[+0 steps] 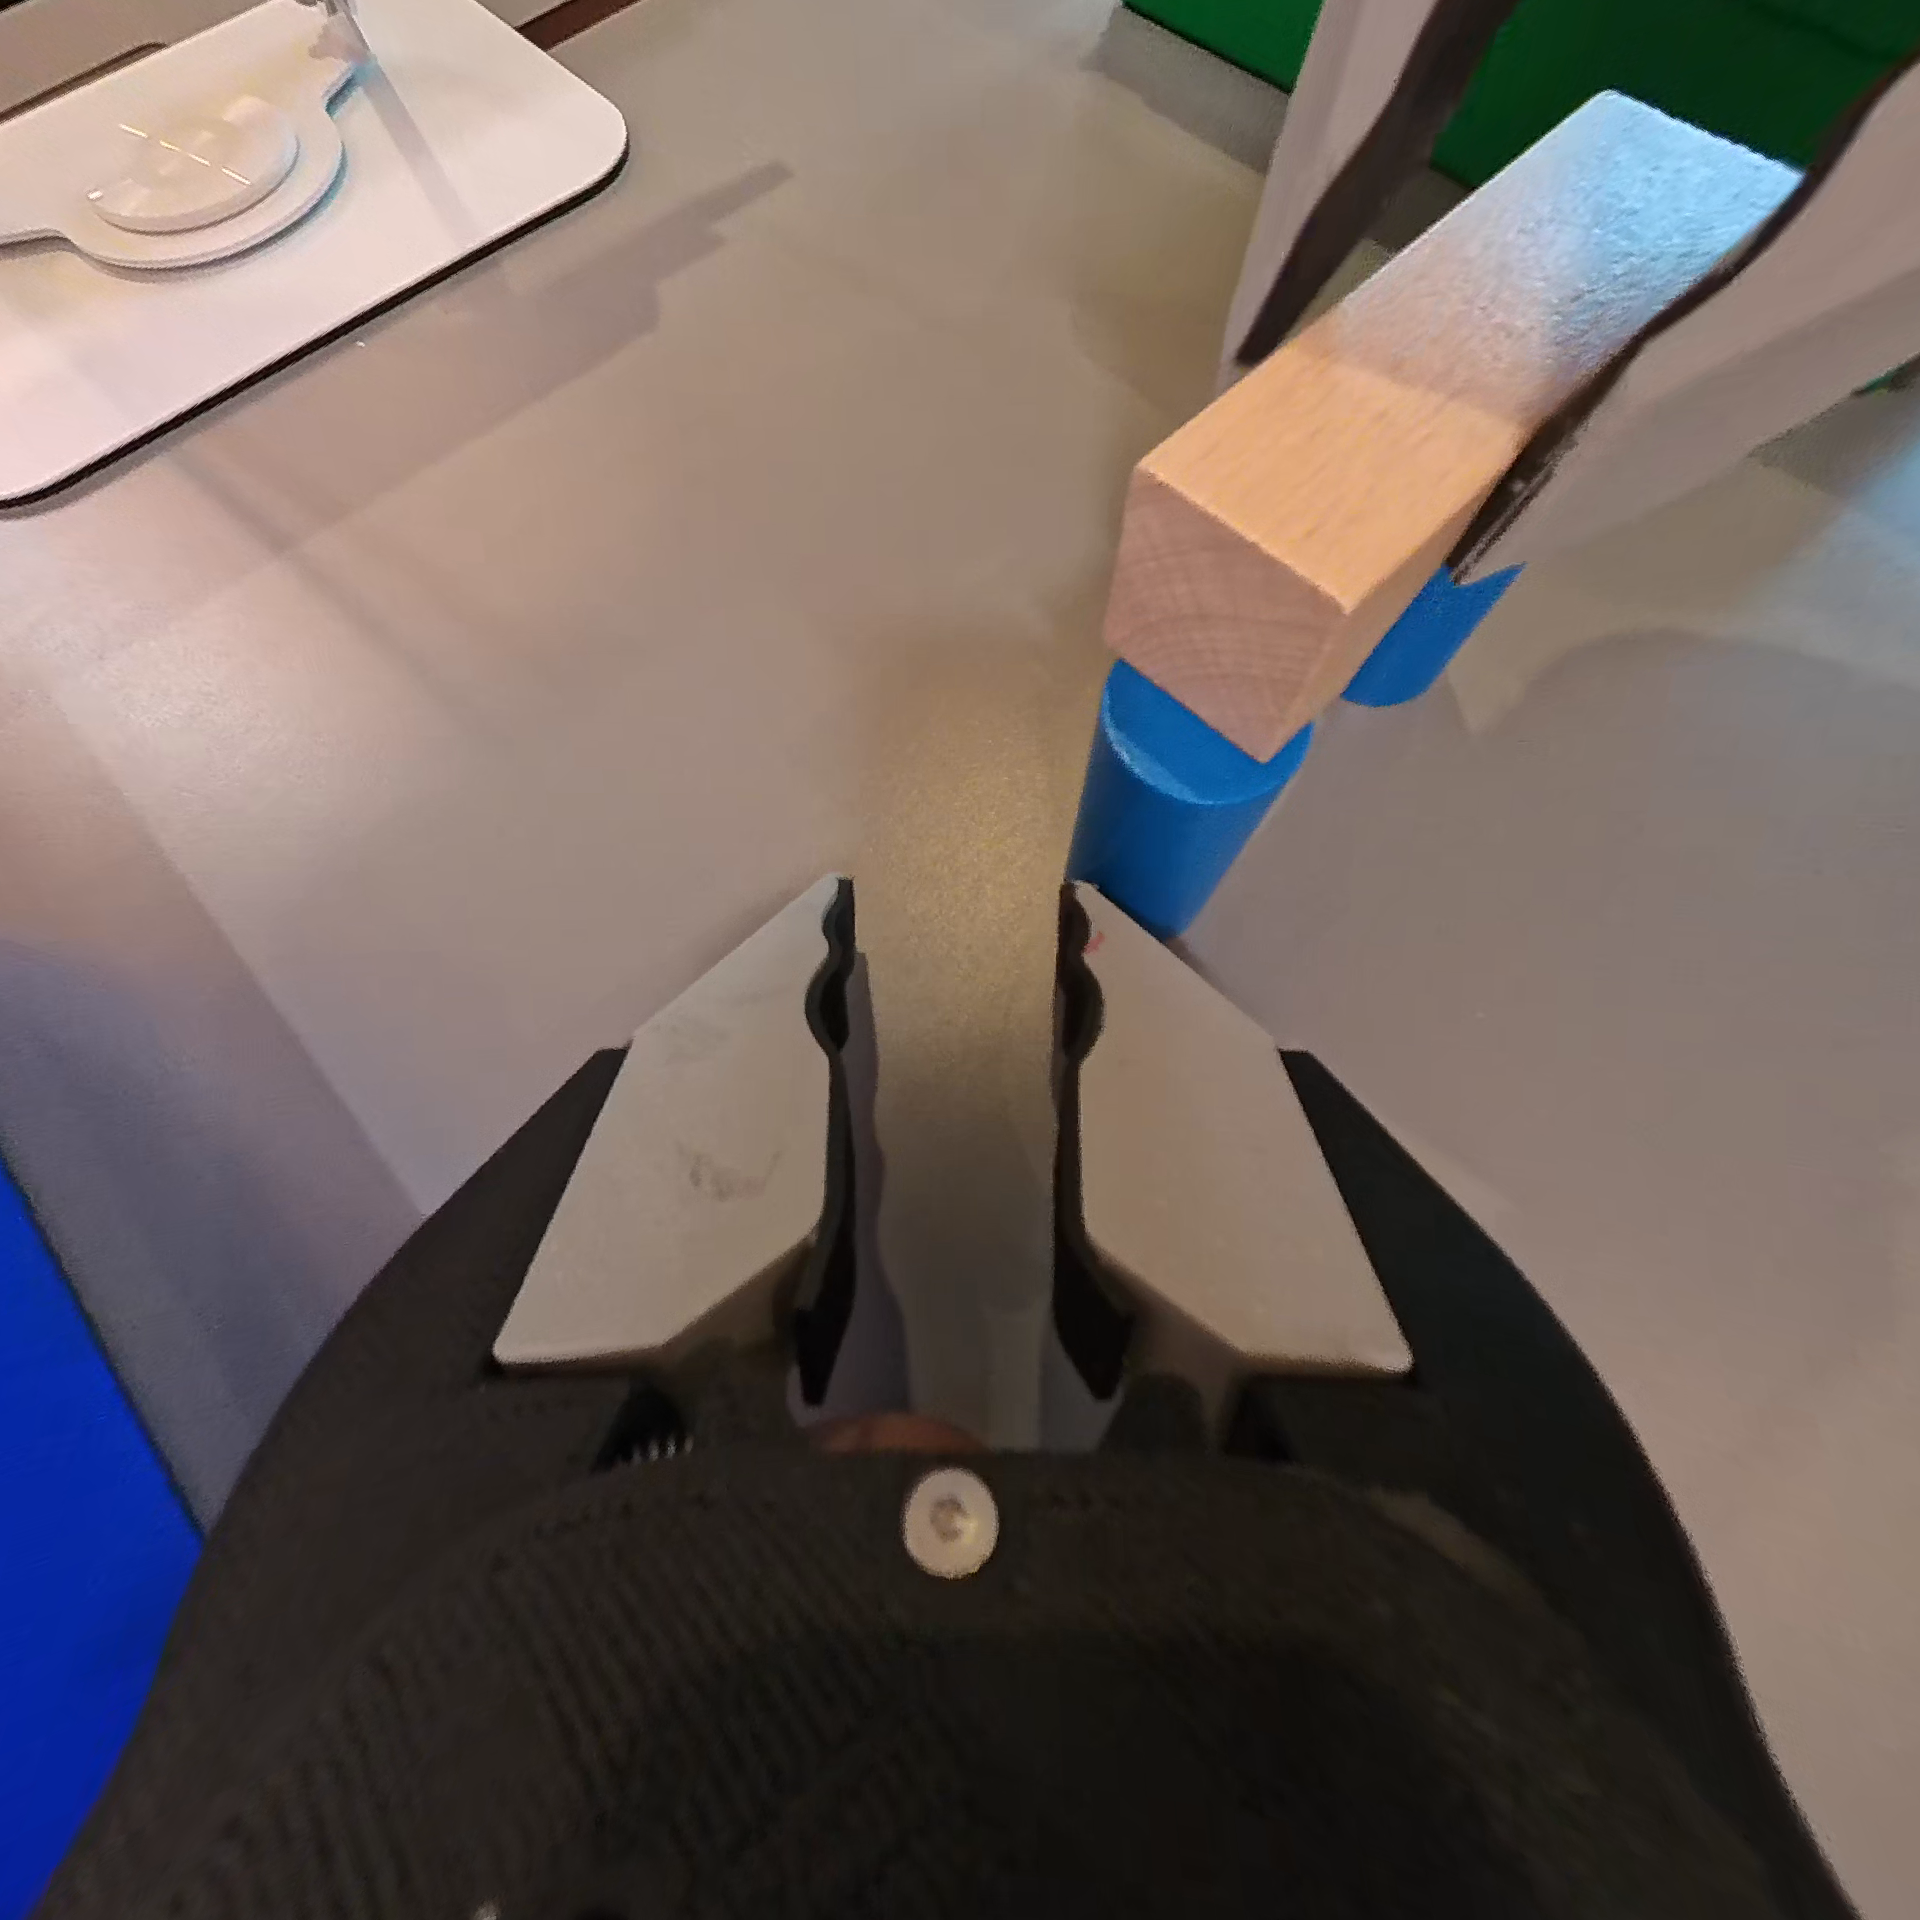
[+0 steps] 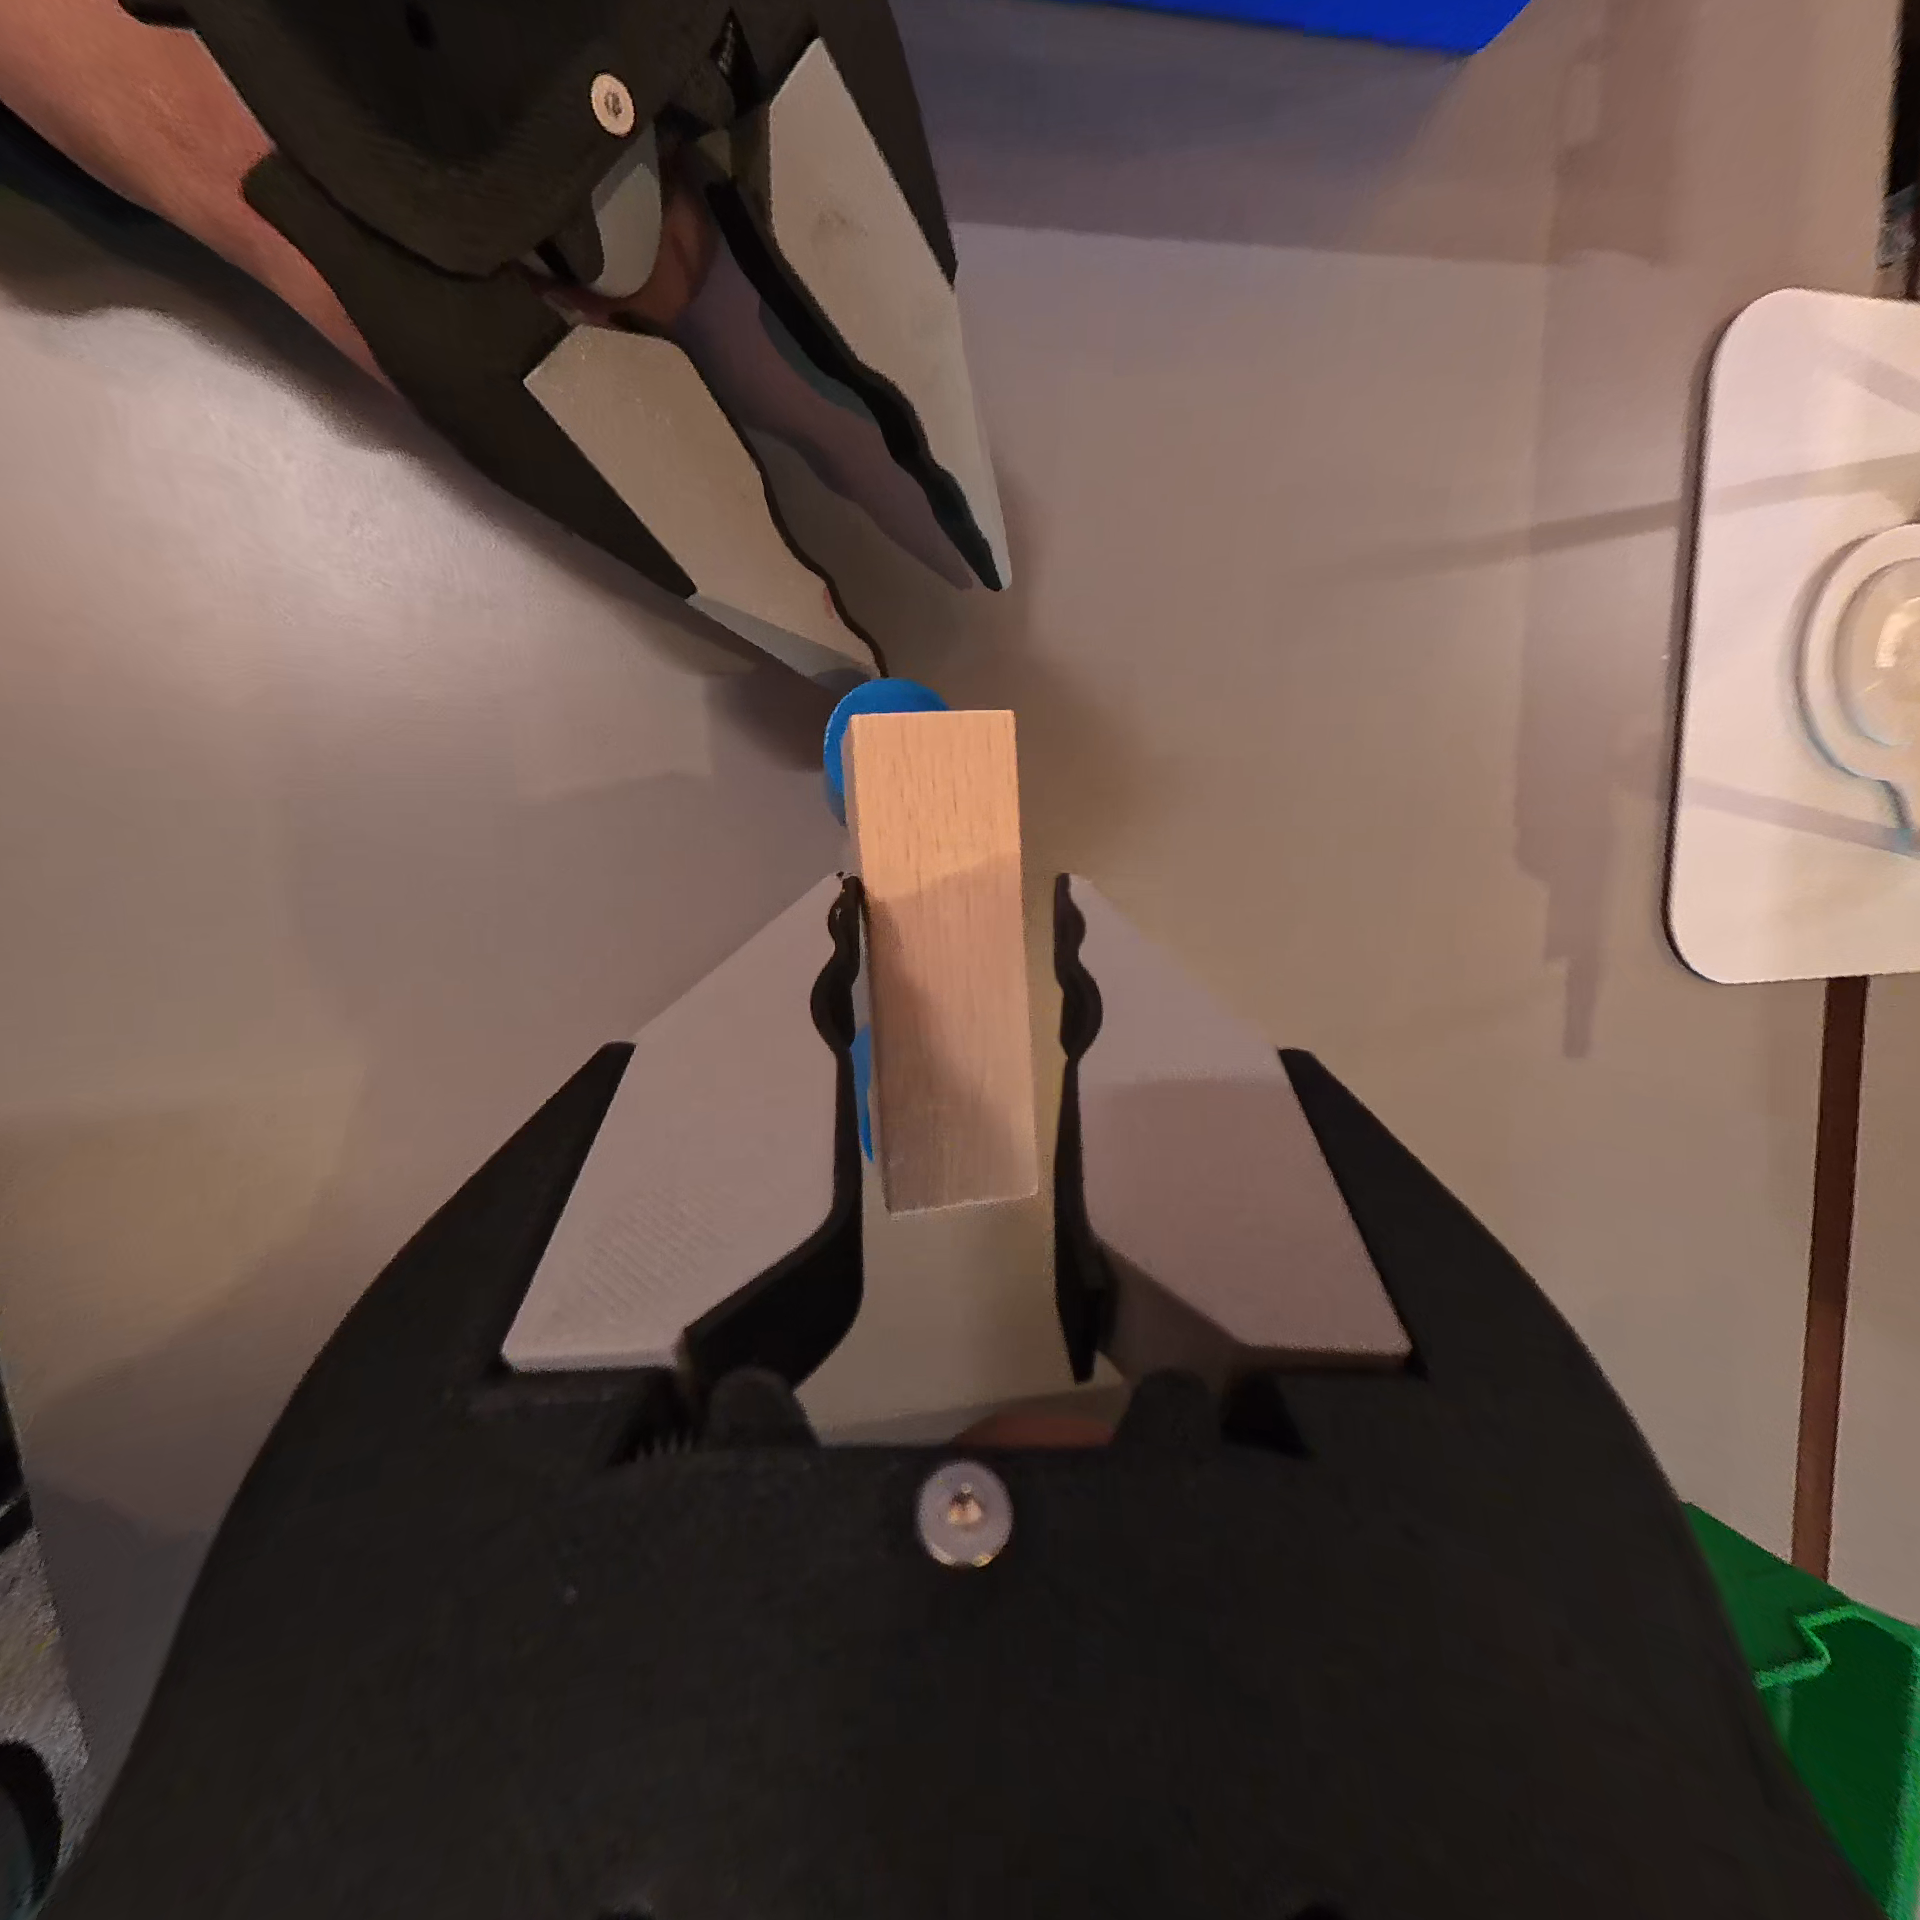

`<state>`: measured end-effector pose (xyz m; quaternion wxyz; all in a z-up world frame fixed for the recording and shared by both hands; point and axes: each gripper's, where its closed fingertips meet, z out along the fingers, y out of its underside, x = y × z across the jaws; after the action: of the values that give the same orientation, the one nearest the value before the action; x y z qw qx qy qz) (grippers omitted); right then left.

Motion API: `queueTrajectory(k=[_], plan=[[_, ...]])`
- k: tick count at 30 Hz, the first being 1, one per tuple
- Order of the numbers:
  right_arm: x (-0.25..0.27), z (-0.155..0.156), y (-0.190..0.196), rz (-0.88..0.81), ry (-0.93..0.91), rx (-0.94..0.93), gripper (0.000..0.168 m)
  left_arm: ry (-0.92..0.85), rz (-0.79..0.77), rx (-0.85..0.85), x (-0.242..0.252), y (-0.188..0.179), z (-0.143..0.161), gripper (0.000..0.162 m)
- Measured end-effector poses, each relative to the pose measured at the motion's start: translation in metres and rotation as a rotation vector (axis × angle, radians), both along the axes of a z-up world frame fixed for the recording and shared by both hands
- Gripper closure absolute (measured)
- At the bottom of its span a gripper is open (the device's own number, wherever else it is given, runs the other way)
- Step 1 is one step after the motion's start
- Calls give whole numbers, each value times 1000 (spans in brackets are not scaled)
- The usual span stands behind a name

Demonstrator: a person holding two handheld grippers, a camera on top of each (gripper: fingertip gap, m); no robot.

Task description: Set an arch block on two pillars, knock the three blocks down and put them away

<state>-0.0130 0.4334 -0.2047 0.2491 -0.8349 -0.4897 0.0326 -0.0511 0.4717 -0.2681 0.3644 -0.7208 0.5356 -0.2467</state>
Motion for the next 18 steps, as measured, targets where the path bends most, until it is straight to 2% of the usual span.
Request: queueTrajectory(k=[6,9,11,14,18], plan=[[7,33,-9,-104,144,171,132,-4,0,-2,-2,0,1,124],[16,58,-15,-313,312,371,136,-4,-1,2,-2,1,1,124],[28,64,-23,-481,432,505,139,-4,0,1,-2,1,1,124],[51,45,-38,-662,511,599,142,-5,4,4,-2,2,1,124],[74,12,-47,-769,553,598,141,-8,10,3,-1,2,1,124]])
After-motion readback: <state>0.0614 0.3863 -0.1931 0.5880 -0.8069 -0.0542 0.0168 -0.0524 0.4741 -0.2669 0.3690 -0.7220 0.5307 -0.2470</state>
